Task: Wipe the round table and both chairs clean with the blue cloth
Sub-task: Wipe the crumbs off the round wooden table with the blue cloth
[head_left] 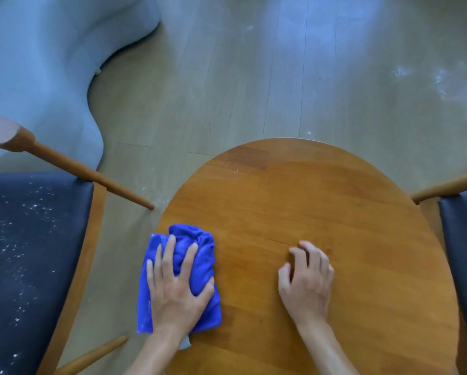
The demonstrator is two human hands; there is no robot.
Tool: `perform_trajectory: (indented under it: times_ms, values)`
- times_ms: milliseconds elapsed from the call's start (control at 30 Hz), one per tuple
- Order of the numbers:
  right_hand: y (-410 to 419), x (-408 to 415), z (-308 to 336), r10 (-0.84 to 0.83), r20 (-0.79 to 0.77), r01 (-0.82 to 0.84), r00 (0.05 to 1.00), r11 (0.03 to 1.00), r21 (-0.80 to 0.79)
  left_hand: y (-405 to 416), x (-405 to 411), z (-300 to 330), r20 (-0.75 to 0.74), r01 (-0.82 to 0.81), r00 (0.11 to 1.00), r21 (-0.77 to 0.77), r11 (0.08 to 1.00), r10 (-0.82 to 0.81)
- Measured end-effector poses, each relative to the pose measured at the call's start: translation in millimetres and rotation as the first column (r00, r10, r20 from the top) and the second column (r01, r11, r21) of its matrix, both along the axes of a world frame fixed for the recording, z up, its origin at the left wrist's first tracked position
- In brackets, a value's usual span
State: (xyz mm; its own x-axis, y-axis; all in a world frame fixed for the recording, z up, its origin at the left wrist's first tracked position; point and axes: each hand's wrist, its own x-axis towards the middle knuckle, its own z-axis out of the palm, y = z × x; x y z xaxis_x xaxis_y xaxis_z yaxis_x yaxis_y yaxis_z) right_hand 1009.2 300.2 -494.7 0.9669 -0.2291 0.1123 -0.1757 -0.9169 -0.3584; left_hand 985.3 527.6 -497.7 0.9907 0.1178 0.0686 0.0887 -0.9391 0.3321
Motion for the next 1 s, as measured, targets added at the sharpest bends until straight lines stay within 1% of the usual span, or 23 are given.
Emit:
perform_trajectory:
  times_ms: [100, 167, 200, 267, 367, 500, 567, 600, 700, 767, 800, 900, 967, 1000]
  values:
    - [-14, 41, 5, 0.042, -0.078, -0.046, 0.996, 0.997, -0.06, -38, -29, -1, 0.01, 0.15, 0.989, 0.029, 0.988, -0.15]
    - [-22, 51, 1, 0.055, -0.138, -0.068, 0.989, 0.994, -0.087, -63, -22, -2, 0.002, 0.248, 0.969, 0.036, 0.968, -0.248]
    - [-25, 52, -2, 0.062, -0.144, -0.076, 0.988, 0.992, -0.098, -74, -10, -3, 0.0, 0.282, 0.959, 0.037, 0.959, -0.282]
    - [-29, 48, -9, 0.054, -0.104, -0.064, 0.993, 0.994, -0.094, -92, 26, -1, 0.007, 0.338, 0.941, 0.031, 0.94, -0.339]
    - [-32, 47, -16, 0.015, -0.007, -0.016, 1.0, 0.999, -0.041, -120, 95, 0, 0.028, 0.39, 0.92, 0.017, 0.921, -0.391]
    - [-30, 50, -19, 0.012, 0.048, -0.012, 0.999, 1.0, -0.011, -130, 180, -3, 0.019, 0.439, 0.898, 0.017, 0.899, -0.439]
    - [-31, 52, -20, 0.012, 0.039, -0.012, 0.999, 1.0, -0.012, -116, 211, -6, 0.006, 0.405, 0.914, 0.012, 0.914, -0.405]
    - [-32, 52, -21, 0.01, 0.032, -0.009, 0.999, 1.0, -0.013, -104, 222, -6, 0.001, 0.358, 0.934, 0.006, 0.934, -0.358]
    - [-33, 52, -21, 0.008, 0.022, -0.008, 1.0, 1.0, -0.012, -51, 230, -6, -0.044, 0.128, 0.991, -0.013, 0.992, -0.129]
    - [-32, 52, -19, 0.007, 0.01, -0.007, 1.0, 1.0, -0.012, -22, 213, -5, -0.081, -0.029, 0.996, -0.044, 0.999, 0.025]
    - [-31, 53, -19, 0.007, 0.004, -0.007, 1.0, 1.0, -0.015, -17, 200, -5, -0.078, -0.069, 0.995, -0.037, 0.997, 0.066]
    - [-28, 52, -16, 0.007, -0.012, -0.008, 1.0, 1.0, -0.014, -29, 179, -7, -0.046, -0.145, 0.988, 0.017, 0.989, 0.146]
    - [-25, 53, -14, 0.01, -0.022, -0.01, 1.0, 1.0, -0.019, -51, 197, -4, -0.051, -0.175, 0.983, 0.032, 0.984, 0.177]
    - [-23, 53, -13, 0.013, -0.028, -0.014, 1.0, 1.0, -0.023, -67, 211, -4, -0.066, -0.158, 0.985, 0.042, 0.987, 0.16]
